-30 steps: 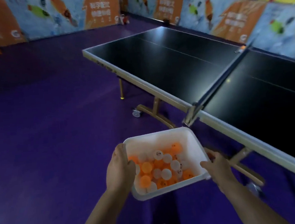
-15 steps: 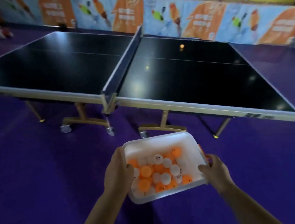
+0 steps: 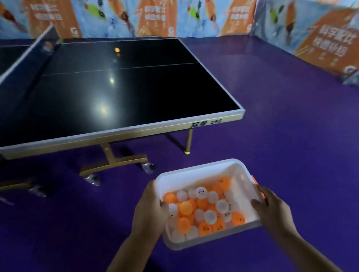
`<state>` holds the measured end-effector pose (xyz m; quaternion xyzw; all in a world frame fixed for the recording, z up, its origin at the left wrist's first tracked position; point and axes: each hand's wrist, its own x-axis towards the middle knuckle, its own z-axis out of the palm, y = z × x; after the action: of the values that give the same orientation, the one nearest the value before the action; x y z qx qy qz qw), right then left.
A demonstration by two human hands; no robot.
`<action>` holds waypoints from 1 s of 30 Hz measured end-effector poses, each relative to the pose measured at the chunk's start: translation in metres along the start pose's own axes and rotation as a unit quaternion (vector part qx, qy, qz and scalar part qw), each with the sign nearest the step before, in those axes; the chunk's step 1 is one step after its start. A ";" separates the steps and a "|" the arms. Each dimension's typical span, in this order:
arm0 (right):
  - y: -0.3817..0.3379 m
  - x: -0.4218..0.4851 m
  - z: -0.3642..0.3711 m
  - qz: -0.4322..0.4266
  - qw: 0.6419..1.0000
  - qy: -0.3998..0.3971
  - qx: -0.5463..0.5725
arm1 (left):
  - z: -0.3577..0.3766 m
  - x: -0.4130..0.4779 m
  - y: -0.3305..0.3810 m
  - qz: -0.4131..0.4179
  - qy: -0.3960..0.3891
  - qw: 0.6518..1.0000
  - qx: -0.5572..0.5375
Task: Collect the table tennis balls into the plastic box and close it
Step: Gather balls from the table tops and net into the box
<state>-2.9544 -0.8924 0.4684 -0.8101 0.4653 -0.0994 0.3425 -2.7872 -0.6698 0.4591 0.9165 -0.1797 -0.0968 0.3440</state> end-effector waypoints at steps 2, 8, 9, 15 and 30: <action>0.017 0.025 -0.022 0.005 1.000 0.001 -0.004 | 0.022 0.013 0.029 0.007 -0.021 1.000 0.009; 0.051 0.108 -0.052 0.042 0.999 0.010 0.027 | 0.086 0.092 0.101 0.017 -0.060 0.997 0.047; 0.056 0.125 -0.057 0.053 0.998 0.017 0.036 | 0.099 0.108 0.116 0.022 -0.063 0.996 0.052; 0.073 0.237 -0.103 0.115 0.989 0.079 0.043 | 0.172 0.218 0.212 0.073 -0.095 0.991 0.055; 0.108 0.524 -0.201 0.209 0.961 0.170 0.057 | 0.343 0.461 0.422 0.147 -0.167 0.975 0.027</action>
<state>-2.8383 -1.4518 0.4658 -0.6454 0.6689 -0.1886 0.3169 -2.5792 -1.3516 0.4592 0.8598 -0.3702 -0.1915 0.2950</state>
